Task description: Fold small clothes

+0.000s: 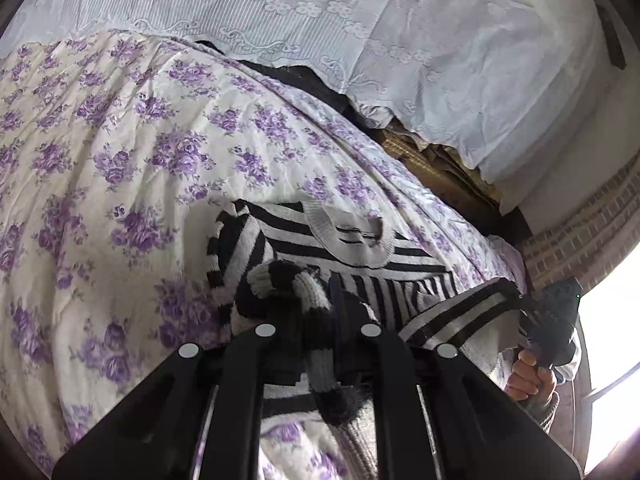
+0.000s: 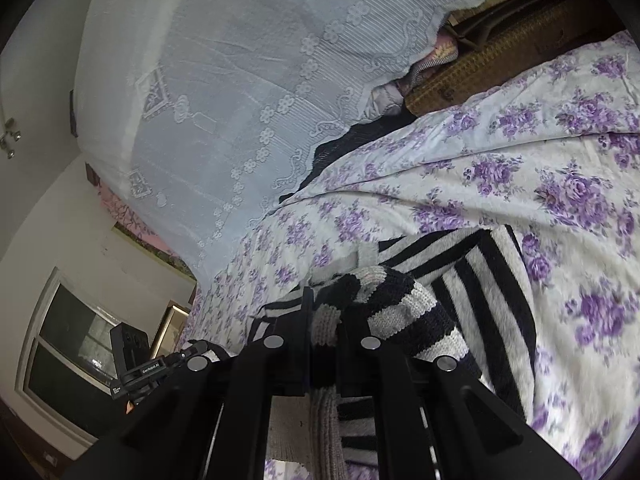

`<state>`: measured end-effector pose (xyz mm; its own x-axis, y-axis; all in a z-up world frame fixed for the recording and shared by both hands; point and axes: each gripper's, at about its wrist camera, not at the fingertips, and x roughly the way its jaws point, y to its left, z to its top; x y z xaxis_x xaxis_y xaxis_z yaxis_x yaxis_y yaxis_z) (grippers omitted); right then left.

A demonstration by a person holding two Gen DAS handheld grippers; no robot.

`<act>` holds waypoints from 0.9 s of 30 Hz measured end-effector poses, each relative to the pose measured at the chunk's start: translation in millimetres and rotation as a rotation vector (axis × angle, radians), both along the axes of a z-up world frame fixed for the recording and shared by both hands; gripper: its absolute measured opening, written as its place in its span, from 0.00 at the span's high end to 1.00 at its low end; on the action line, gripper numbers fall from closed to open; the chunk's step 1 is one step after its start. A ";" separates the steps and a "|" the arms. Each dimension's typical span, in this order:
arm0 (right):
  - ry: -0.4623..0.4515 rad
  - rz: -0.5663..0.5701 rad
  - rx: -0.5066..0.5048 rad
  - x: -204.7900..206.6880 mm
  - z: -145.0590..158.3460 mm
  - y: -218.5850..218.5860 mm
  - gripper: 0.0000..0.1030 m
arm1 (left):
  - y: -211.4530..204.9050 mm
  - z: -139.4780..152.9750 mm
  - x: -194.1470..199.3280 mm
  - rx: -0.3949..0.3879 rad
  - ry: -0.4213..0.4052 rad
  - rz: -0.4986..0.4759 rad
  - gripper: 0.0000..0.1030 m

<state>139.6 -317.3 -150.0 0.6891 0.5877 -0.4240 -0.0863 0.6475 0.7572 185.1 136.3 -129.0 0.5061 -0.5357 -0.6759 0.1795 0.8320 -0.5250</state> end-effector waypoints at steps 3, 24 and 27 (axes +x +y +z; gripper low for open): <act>0.021 -0.012 0.002 12.7 -13.1 -3.9 0.92 | -1.4 -14.2 14.2 0.002 0.019 0.016 0.91; 0.192 -0.066 0.179 72.7 -92.6 -36.4 0.67 | 16.4 -83.4 68.1 -0.139 0.157 0.109 0.86; 0.174 -0.067 0.277 66.3 -94.1 -47.8 0.65 | 26.8 -75.3 61.1 -0.203 0.146 0.114 0.83</act>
